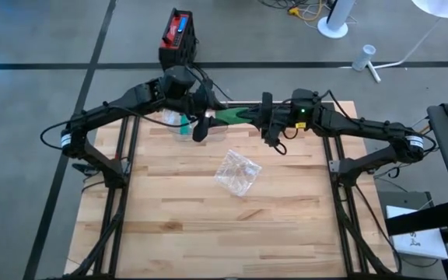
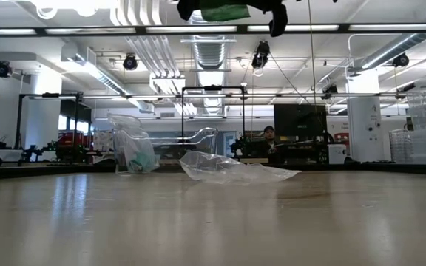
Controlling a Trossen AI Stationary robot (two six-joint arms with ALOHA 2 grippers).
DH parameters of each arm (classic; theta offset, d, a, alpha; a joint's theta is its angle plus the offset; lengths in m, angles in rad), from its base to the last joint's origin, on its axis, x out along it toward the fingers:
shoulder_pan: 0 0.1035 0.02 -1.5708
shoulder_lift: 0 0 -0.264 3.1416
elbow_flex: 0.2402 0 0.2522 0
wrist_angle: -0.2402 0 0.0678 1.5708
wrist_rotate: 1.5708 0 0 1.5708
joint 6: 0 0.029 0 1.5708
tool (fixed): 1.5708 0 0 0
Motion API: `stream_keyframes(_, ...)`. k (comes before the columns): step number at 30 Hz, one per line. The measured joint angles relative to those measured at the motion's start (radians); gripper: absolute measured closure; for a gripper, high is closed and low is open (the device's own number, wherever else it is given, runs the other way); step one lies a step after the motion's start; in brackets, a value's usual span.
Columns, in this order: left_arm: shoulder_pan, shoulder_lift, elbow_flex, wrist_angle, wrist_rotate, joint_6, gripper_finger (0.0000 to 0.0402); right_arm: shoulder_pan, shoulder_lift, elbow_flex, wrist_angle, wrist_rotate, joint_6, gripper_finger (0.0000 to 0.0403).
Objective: Roll bandage
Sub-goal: Roll the green bandage
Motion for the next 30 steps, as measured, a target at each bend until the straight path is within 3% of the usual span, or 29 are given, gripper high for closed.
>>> stream_keyframes(6, 0.0, 0.003, -0.003, 0.0, 0.019, 0.037, 0.0245, 0.0, 0.0, 0.0, -0.002, -0.003, -0.019, 0.0339)
stream_keyframes(9, -0.004, 0.008, -0.004, -0.005, 0.007, 0.081, 0.0292, 0.0, 0.0, 0.0, -0.008, -0.003, 0.112, 0.0314)
stream_keyframes(13, -0.008, 0.006, -0.003, -0.008, -0.116, 0.17, 0.0353, -0.001, 0.001, 0.02, -0.018, 0.006, 0.404, 0.0267)
stream_keyframes(17, -0.004, 0.003, -0.004, -0.031, -0.222, 0.261, 0.0353, -0.01, 0.003, 0.071, 0.009, -0.008, 0.735, 0.0217)
stream_keyframes(21, -0.008, 0.007, -0.006, -0.025, -0.319, 0.324, 0.0353, -0.041, 0.037, 0.147, -0.063, -0.016, 0.952, 0.0173)
stream_keyframes(30, -0.025, 0.008, -0.01, -0.015, -0.372, 0.366, 0.0354, -0.096, 0.247, 0.428, -0.449, -0.063, 1.054, 0.0129)
